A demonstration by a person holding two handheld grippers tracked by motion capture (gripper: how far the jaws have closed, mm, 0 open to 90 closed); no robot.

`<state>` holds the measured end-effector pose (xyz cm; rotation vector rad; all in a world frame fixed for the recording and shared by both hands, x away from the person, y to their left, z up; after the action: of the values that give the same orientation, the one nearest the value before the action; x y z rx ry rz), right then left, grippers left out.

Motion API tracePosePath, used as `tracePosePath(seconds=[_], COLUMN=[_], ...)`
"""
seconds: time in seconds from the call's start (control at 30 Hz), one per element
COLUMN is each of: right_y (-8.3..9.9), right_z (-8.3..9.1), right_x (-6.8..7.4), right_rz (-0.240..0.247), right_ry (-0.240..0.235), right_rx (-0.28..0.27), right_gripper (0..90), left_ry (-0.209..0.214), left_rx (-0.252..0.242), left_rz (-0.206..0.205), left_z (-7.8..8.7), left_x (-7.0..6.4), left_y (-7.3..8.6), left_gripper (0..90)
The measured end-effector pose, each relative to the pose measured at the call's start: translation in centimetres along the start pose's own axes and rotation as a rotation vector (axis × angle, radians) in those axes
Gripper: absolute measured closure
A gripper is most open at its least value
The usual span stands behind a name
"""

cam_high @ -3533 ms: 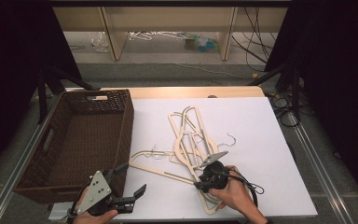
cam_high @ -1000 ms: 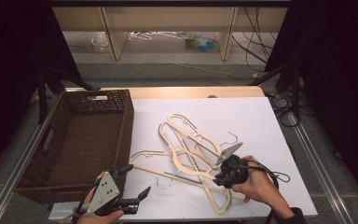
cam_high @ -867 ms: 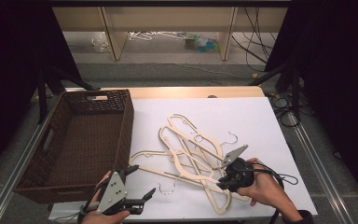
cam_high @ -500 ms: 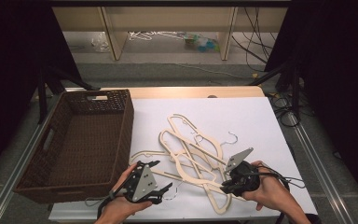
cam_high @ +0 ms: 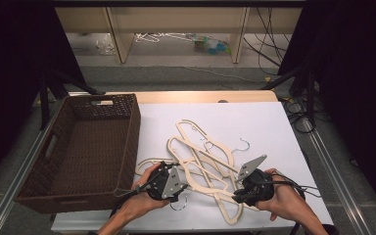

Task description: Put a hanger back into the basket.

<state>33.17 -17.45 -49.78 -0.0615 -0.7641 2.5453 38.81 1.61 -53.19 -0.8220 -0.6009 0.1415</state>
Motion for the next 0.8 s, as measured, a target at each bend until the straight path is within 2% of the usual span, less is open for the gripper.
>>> tracePosePath(seconds=[0.07,0.13,0.17,0.2,0.23,0.3,0.33,0.37,0.4,0.43,0.47,0.5,0.53,0.6,0.8], right_y=[0.0,0.0,0.0,0.0,0.0,0.0,0.0,0.0,0.0,0.1,0.1,0.2,0.2,0.3,0.5], right_z=[0.1,0.0,0.0,0.0,0.0,0.0,0.1,0.1,0.1,0.3,0.3,0.4,0.4,0.6,0.8], right_x=[0.0,0.0,0.0,0.0,0.0,-0.1,-0.1,-0.3,-0.3,-0.5,-0.5,-0.7,-0.7,-0.9,-1.3], right_rz=[0.002,0.004,0.007,0.008,0.011,0.017,0.020,0.026,0.026,0.035,0.033,0.040,0.040,0.041,0.059], right_ry=[0.000,0.002,-0.002,-0.003,-0.003,-0.005,-0.004,-0.006,-0.006,-0.009,-0.004,-0.009,-0.009,-0.017,-0.027], right_rx=[0.002,-0.001,0.001,0.004,0.001,-0.002,0.001,-0.004,-0.004,-0.007,-0.003,-0.007,-0.007,-0.014,-0.021], right_gripper=[79.5,79.4,79.4,79.4,79.4,79.4,79.4,79.4,79.4,79.4,79.4,79.4,79.4,79.4,79.3], left_ry=[0.015,0.018,0.014,0.031,0.031,0.074,0.092,0.103,0.103,0.131,0.131,0.158,0.171,0.196,0.237], left_rx=[0.016,0.016,0.004,-0.012,-0.012,-0.045,-0.060,-0.078,-0.078,-0.081,-0.081,-0.079,-0.079,-0.082,-0.072], left_rz=[-0.049,-0.079,-0.105,-0.131,-0.131,-0.175,-0.207,-0.274,-0.274,-0.322,-0.322,-0.347,-0.359,-0.418,-0.465], left_z=[-0.5,-0.9,-1.1,-1.3,-1.3,-1.5,-1.5,-1.7,-1.7,-1.7,-1.7,-1.8,-1.8,-1.8,-1.6], left_x=[-0.4,-0.6,-0.5,-0.7,-0.7,-1.1,-1.2,-1.3,-1.3,-1.6,-1.6,-1.9,-2.0,-2.1,-2.2], left_y=[0.0,-0.2,-0.4,-0.7,-0.7,-1.3,-1.5,-2.0,-2.0,-2.2,-2.2,-2.3,-2.3,-2.7,-3.3], left_gripper=[30.7,31.8,31.9,34.1,35.7,37.3,38.7,43.9,45.7,49.3,53.5,58.4,58.4,64.9,70.0])
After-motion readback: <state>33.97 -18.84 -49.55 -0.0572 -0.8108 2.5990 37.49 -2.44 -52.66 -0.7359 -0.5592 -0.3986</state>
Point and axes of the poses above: each handheld gripper's, and its own axes: z roughly backward along the jaws, y roughly out of its underside, x roughly to its left, the point moved 10 cm from there along -z, roughly forward along the jaws, and after that the axes turned 6 degrees about -x, right-handed, at the moved point
